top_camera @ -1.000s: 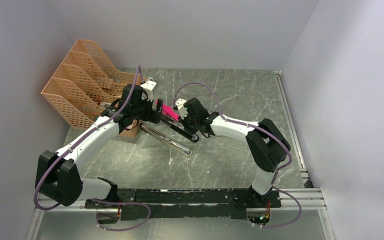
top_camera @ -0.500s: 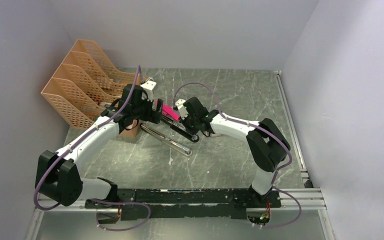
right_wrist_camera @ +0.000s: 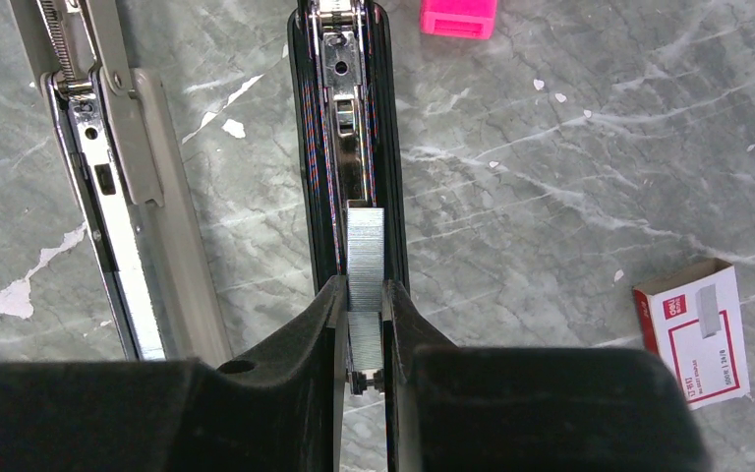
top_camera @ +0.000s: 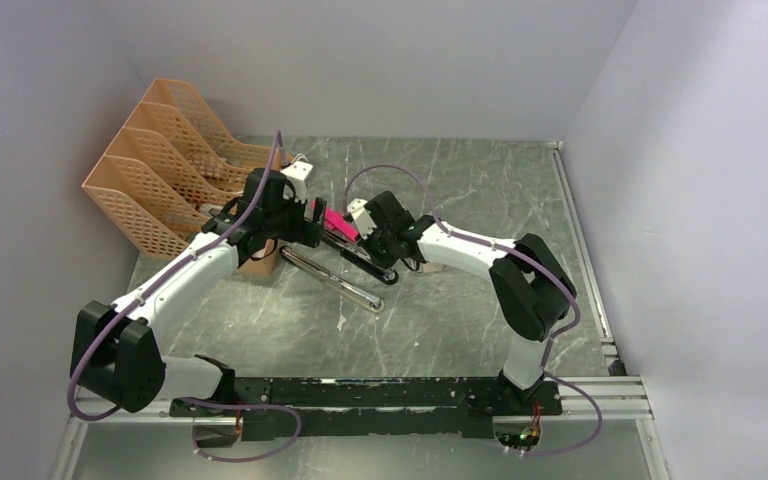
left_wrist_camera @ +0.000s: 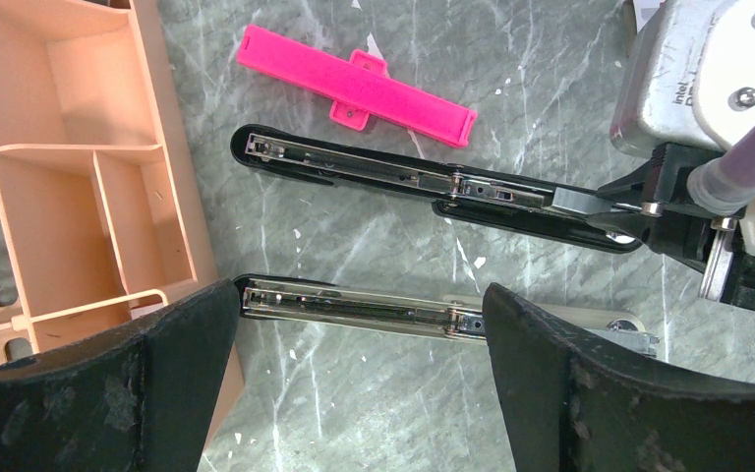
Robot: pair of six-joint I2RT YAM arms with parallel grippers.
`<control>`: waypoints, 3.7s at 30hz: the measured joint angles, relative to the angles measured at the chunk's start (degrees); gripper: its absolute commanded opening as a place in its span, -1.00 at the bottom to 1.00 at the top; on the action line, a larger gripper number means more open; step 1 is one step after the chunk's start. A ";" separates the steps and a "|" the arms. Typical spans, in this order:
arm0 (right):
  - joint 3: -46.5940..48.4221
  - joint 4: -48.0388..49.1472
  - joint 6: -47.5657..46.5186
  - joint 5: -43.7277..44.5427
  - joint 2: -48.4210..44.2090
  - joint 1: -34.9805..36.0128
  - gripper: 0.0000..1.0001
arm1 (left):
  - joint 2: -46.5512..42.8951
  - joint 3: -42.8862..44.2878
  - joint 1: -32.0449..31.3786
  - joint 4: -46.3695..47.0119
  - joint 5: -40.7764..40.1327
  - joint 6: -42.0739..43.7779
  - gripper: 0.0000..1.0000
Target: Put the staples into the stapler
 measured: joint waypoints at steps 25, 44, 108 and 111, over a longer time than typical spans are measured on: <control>0.31 0.31 3.80 0.35 -0.07 -1.84 -1.00 | 0.00 0.00 0.00 0.00 0.00 -0.02 0.95; -30.86 33.44 3.13 -7.82 -23.23 6.51 -0.89 | -0.20 0.00 0.02 -0.07 -1.66 -0.70 0.94; -27.74 77.61 5.09 -7.30 12.48 23.23 -0.50 | -1.03 0.00 -0.37 -0.02 -2.38 -0.70 0.93; -27.76 78.05 5.38 -7.26 12.63 23.23 -0.52 | -1.03 0.00 -0.37 -0.02 -2.38 -0.70 0.93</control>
